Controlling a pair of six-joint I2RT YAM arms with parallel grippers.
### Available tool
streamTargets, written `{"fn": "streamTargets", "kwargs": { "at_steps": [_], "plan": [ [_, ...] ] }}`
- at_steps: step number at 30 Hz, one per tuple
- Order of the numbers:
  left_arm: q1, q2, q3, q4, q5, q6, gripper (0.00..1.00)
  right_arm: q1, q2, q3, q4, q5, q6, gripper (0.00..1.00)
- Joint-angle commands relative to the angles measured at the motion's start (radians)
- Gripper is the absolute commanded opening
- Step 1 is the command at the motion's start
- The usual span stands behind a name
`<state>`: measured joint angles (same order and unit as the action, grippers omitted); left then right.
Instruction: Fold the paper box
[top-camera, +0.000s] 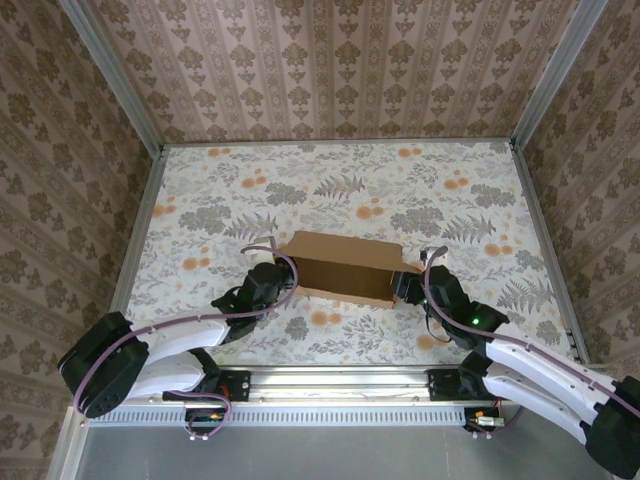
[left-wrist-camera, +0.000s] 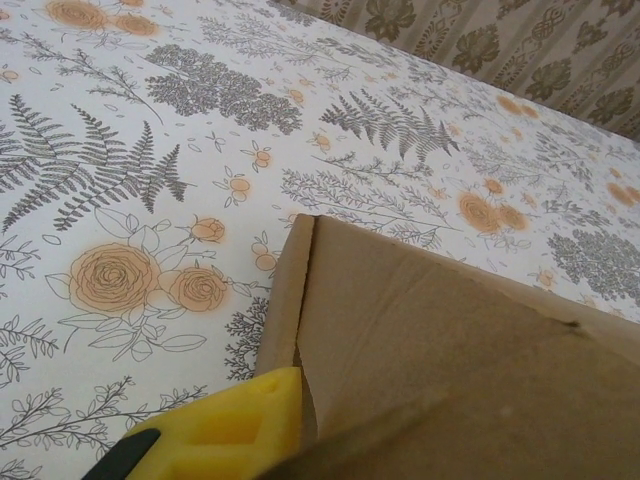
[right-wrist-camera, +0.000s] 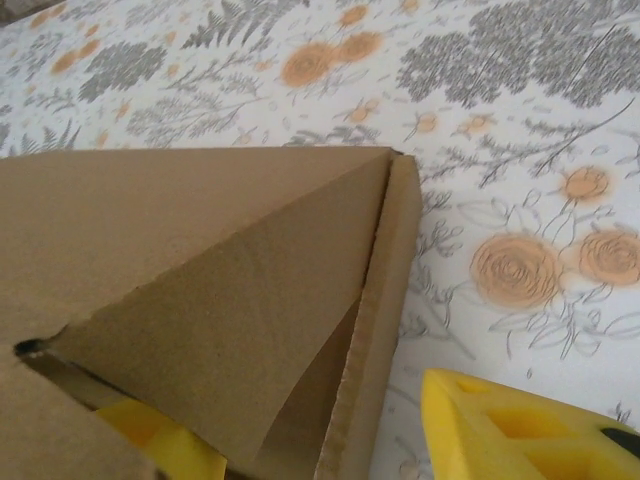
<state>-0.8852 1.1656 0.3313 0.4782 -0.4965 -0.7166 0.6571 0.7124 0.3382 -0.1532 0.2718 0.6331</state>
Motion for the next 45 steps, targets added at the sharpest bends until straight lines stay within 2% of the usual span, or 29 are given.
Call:
{"fn": "streamTargets", "kwargs": {
  "at_steps": [1, 8, 11, 14, 20, 23, 26, 32, 37, 40, 41, 43, 44, 45],
  "plan": [
    [-0.001, 0.008, -0.002, -0.008, -0.048, 0.01, 0.22, -0.002, -0.067, -0.005, -0.155, -0.149, -0.015, 0.56],
    [-0.001, 0.016, 0.002, -0.008, -0.032, 0.0, 0.22, -0.002, -0.107, 0.074, -0.302, -0.402, -0.109, 0.63],
    [-0.001, 0.005, 0.001, -0.024, -0.028, 0.001, 0.22, -0.002, -0.106, 0.126, -0.376, -0.485, -0.151, 0.63],
    [-0.001, -0.014, 0.002, -0.048, -0.023, 0.005, 0.24, -0.002, -0.119, 0.15, -0.354, -0.634, -0.149, 0.61],
    [0.0, -0.05, -0.009, -0.089, -0.022, 0.006, 0.25, -0.007, -0.045, 0.296, -0.364, -0.959, -0.161, 0.6],
    [-0.001, -0.059, -0.014, -0.094, -0.02, 0.005, 0.25, -0.012, -0.019, 0.329, -0.177, -1.108, -0.089, 0.6],
    [-0.001, -0.063, -0.017, -0.101, -0.017, 0.003, 0.25, -0.034, -0.002, 0.373, -0.06, -1.065, -0.057, 0.6],
    [-0.001, -0.072, -0.021, -0.105, -0.016, 0.002, 0.26, -0.064, 0.028, 0.426, -0.062, -0.563, -0.119, 0.6],
    [0.0, -0.072, -0.021, -0.11, -0.011, 0.001, 0.27, -0.103, 0.135, 0.443, -0.077, -0.49, -0.108, 0.6],
    [0.0, -0.084, -0.02, -0.124, -0.004, 0.013, 0.32, -0.103, 0.194, 0.443, -0.091, -0.495, -0.085, 0.6],
    [0.0, -0.09, -0.02, -0.134, -0.001, 0.018, 0.37, -0.103, 0.207, 0.439, -0.09, -0.498, -0.079, 0.6],
    [-0.001, -0.109, -0.013, -0.172, 0.019, 0.031, 0.52, -0.103, 0.227, 0.427, -0.077, -0.514, -0.067, 0.6],
    [-0.002, -0.124, -0.006, -0.204, 0.034, 0.042, 0.64, -0.103, 0.232, 0.416, -0.071, -0.521, -0.059, 0.6],
    [-0.002, -0.143, 0.003, -0.24, 0.059, 0.059, 0.81, -0.103, 0.238, 0.406, -0.062, -0.53, -0.053, 0.6]
  ]
}}
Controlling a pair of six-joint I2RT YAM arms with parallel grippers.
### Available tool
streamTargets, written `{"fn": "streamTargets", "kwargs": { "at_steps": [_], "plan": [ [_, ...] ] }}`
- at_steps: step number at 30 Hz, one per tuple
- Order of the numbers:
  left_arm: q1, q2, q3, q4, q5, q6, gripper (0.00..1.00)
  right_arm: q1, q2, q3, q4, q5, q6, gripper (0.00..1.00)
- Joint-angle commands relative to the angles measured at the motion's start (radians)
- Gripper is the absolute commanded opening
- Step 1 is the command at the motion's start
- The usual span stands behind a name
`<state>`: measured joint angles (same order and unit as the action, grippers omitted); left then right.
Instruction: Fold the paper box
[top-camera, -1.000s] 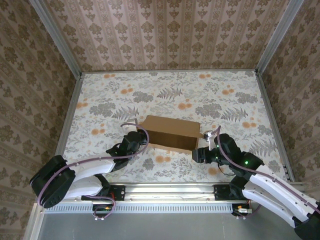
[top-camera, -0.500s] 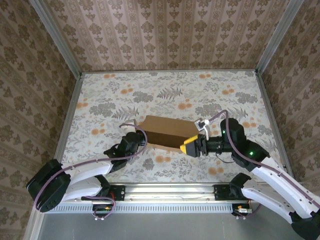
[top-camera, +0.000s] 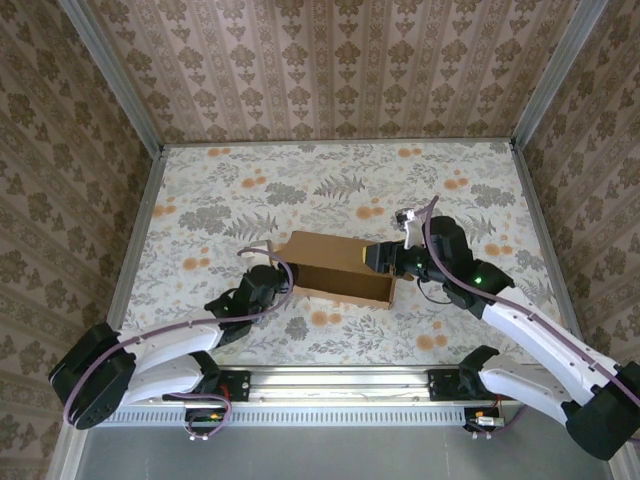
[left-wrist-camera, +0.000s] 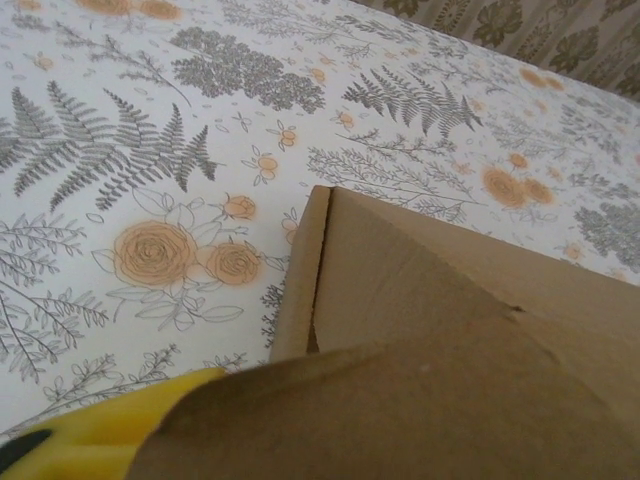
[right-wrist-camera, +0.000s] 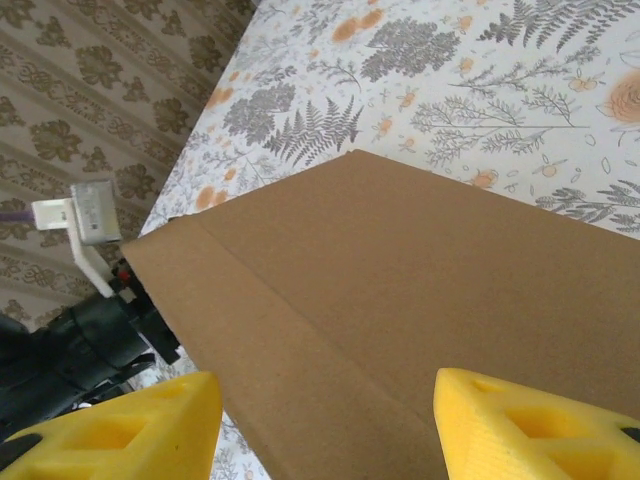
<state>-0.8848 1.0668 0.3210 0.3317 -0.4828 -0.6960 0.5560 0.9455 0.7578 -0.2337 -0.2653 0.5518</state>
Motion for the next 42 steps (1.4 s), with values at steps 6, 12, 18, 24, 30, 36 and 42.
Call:
{"fn": "streamTargets", "kwargs": {
  "at_steps": [6, 12, 18, 24, 30, 36, 42],
  "plan": [
    [-0.006, -0.209, 0.078, -0.37, 0.394, 0.248, 1.0, -0.003, 0.052, -0.036, 0.01, -0.012, 0.042, 0.6],
    [-0.006, -0.319, 0.149, -0.569, 0.832, 0.272, 1.0, -0.003, 0.091, -0.046, 0.027, -0.025, 0.05, 0.6],
    [-0.006, -0.312, 0.281, -0.451, 1.077, 0.145, 1.0, -0.003, 0.108, -0.054, 0.033, -0.028, 0.051, 0.61],
    [0.105, -0.175, 0.489, -0.454, 0.971, 0.086, 1.0, -0.002, 0.107, -0.064, 0.045, -0.027, 0.06, 0.61],
    [0.231, -0.042, 0.561, -0.536, 0.782, 0.095, 1.0, -0.002, 0.104, -0.072, 0.051, -0.025, 0.068, 0.61],
    [0.244, 0.063, 0.619, -0.667, 0.718, 0.155, 1.0, -0.002, 0.104, -0.078, 0.033, -0.024, 0.071, 0.61],
    [0.254, 0.104, 0.589, -0.72, 0.725, 0.13, 1.0, -0.002, 0.102, -0.102, 0.017, -0.012, 0.068, 0.61]
  ]
}}
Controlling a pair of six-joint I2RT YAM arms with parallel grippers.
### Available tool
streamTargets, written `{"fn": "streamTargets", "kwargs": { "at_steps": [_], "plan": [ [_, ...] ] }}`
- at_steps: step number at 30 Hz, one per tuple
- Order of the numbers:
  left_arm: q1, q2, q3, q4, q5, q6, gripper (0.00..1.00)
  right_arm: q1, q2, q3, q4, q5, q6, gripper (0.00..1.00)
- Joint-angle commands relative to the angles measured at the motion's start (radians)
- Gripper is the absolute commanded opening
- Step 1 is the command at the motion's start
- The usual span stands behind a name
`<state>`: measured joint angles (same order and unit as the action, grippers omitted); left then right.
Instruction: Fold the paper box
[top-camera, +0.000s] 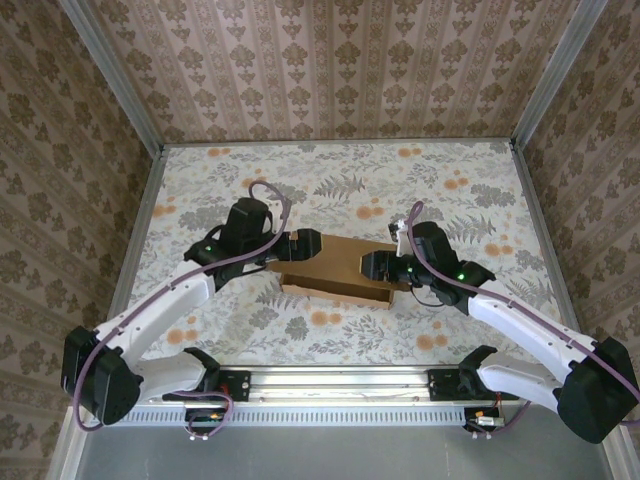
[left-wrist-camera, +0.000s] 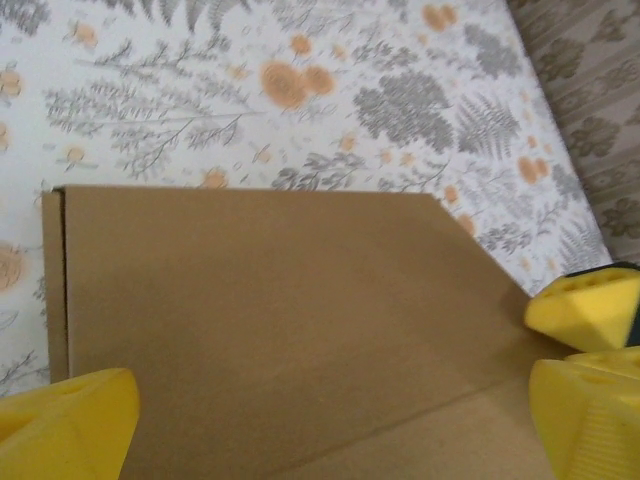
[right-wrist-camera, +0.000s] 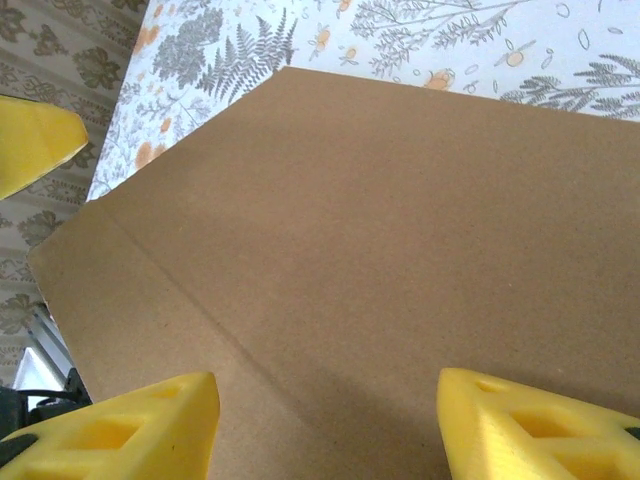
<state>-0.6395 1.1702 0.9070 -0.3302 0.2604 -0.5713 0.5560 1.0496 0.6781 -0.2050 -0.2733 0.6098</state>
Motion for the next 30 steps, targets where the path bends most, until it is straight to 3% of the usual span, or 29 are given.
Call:
{"fn": "streamTargets", "kwargs": {
  "at_steps": [1, 8, 16, 30],
  "plan": [
    [0.013, 0.004, -0.004, -0.064, -0.015, -0.002, 1.0, -0.002, -0.005, -0.027, -0.01, -0.004, 0.013, 0.61],
    [0.02, 0.038, -0.011, -0.119, -0.042, -0.001, 1.0, -0.001, -0.007, -0.047, 0.011, -0.009, 0.027, 0.61],
    [0.018, 0.073, -0.058, -0.066, 0.016, -0.01, 0.88, 0.007, 0.013, -0.065, 0.011, -0.012, 0.024, 0.61],
    [0.011, 0.08, -0.19, 0.067, 0.093, -0.015, 0.95, 0.013, 0.015, -0.137, 0.026, 0.023, 0.042, 0.62]
  ]
}}
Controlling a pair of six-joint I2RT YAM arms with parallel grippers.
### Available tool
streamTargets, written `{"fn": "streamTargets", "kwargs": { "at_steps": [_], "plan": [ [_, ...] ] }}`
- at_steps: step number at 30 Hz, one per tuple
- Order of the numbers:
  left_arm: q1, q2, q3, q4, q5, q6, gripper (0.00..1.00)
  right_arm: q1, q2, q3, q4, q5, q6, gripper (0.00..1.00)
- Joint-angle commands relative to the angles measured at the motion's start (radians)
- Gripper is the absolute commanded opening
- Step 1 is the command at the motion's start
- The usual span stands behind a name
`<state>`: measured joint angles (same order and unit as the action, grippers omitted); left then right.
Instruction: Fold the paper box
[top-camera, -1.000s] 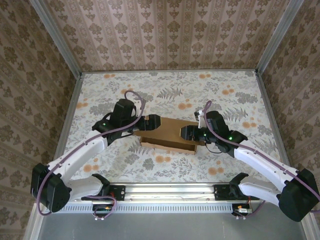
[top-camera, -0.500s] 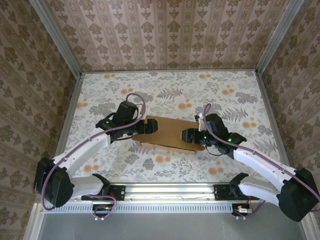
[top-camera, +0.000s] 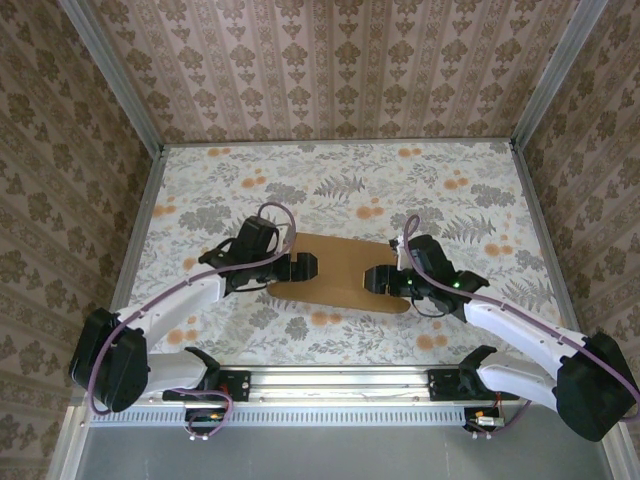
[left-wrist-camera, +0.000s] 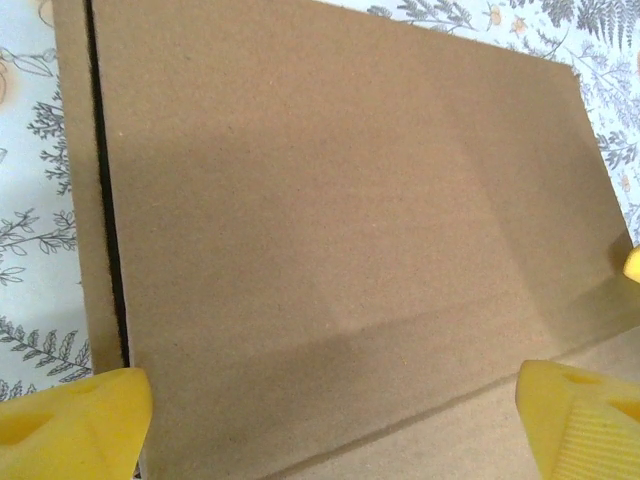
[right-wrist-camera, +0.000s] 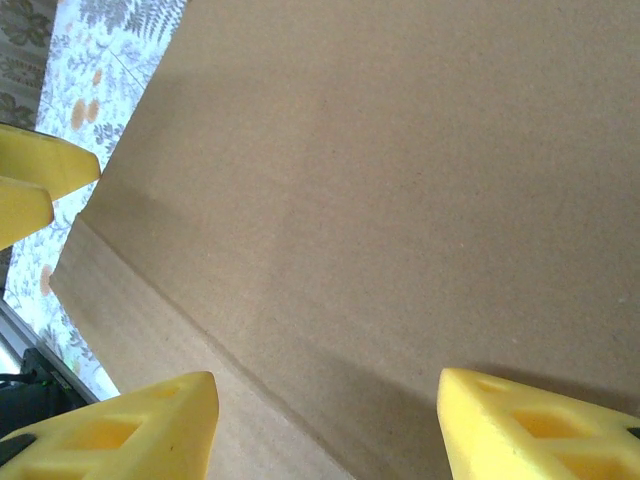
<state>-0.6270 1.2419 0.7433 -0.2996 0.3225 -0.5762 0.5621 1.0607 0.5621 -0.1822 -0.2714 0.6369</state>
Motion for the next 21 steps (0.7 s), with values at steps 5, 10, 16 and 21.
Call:
{"fn": "streamTargets", "kwargs": {
  "at_steps": [5, 10, 16, 21],
  "plan": [
    [-0.016, 0.016, -0.043, 0.052, 0.017, -0.016, 0.95, 0.007, 0.01, -0.043, -0.001, 0.039, 0.012, 0.62],
    [-0.033, 0.007, -0.039, 0.041, -0.008, -0.008, 0.96, 0.011, 0.025, -0.042, -0.032, 0.073, -0.005, 0.62],
    [-0.056, -0.067, -0.064, 0.156, 0.062, 0.028, 1.0, 0.022, 0.057, -0.005, -0.1, 0.13, -0.043, 0.62],
    [-0.057, -0.039, -0.104, 0.246, 0.139, 0.028, 1.0, 0.028, 0.083, 0.002, -0.107, 0.141, -0.05, 0.62]
  ]
}}
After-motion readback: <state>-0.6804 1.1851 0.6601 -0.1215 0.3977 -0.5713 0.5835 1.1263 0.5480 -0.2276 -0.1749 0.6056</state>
